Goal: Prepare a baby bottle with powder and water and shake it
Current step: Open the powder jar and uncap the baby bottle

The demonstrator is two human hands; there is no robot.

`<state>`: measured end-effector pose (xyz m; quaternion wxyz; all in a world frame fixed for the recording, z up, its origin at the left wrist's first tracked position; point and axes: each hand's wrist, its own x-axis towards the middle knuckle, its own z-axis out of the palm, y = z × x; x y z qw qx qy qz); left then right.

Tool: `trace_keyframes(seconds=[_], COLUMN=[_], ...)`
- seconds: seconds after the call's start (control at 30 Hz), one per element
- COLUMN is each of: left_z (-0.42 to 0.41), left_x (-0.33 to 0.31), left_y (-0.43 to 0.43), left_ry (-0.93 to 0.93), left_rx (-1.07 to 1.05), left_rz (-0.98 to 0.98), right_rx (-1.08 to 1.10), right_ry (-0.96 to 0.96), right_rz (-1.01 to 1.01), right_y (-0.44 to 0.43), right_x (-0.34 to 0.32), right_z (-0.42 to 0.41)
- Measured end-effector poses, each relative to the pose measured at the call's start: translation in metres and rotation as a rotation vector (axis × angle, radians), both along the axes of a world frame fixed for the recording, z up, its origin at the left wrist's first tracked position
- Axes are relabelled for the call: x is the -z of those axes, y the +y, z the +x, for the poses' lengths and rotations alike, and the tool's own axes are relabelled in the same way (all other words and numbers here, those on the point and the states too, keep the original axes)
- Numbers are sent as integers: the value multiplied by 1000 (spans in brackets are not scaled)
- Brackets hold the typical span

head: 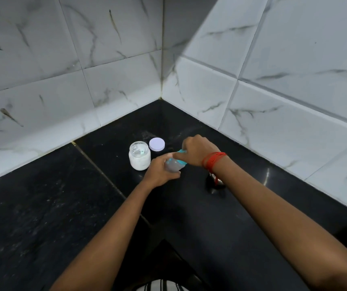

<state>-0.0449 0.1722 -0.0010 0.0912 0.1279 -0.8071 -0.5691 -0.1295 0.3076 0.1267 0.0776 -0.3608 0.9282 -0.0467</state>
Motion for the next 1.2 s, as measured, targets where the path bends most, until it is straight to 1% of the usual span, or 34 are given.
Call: trace_keyframes(seconds=[0.07, 0.13, 0.2, 0.23, 0.3, 0.37, 0.4, 0.5, 0.57, 0.63, 0.77, 0.87, 0.9, 1.0, 1.2], left_z=[1, 4, 7, 8, 9, 8, 8, 7, 4, 2, 5, 9, 9, 6, -4], left_x=[7, 10, 11, 11, 11, 13, 13, 14, 19, 23, 39, 52, 55, 61, 71], left_y=[-4, -7, -8, -8, -7, -9, -11, -15, -18, -19, -24, -25, -26, -29, -28], left_ry=[15, 13, 2, -1, 9, 34, 35, 28, 8, -10, -12, 14, 32, 51, 27], left_rx=[12, 30, 55, 59, 29, 6, 14, 28, -9, -24, -3, -59, -70, -101, -59], left_rz=[3, 34, 94, 133, 166, 144, 131, 87, 24, -14, 4, 67, 78, 76, 64], right_rx=[-24, -165, -314, -307, -167, -29, 4, -28, -67, -101, -147, -78, -41, 69, 260], right_ry=[-113, -231, -310, -330, -287, -164, -128, -139, -140, -172, -237, -243, -223, -130, -177], right_rz=[-63, -154, -162, -158, -165, -130, -110, -88, -75, -104, -197, -302, -299, -181, 71], right_y=[1, 4, 6, 6, 2, -5, -9, -18, -19, -17, -11, -9, -10, -19, -31], right_x=[4, 5, 5, 7, 9, 11, 10, 6, 1, -4, -14, -14, -10, 20, 109], right_z=[-1, -5, -8, -9, -8, -7, -5, -2, -1, -3, -15, -35, -44, -69, -91])
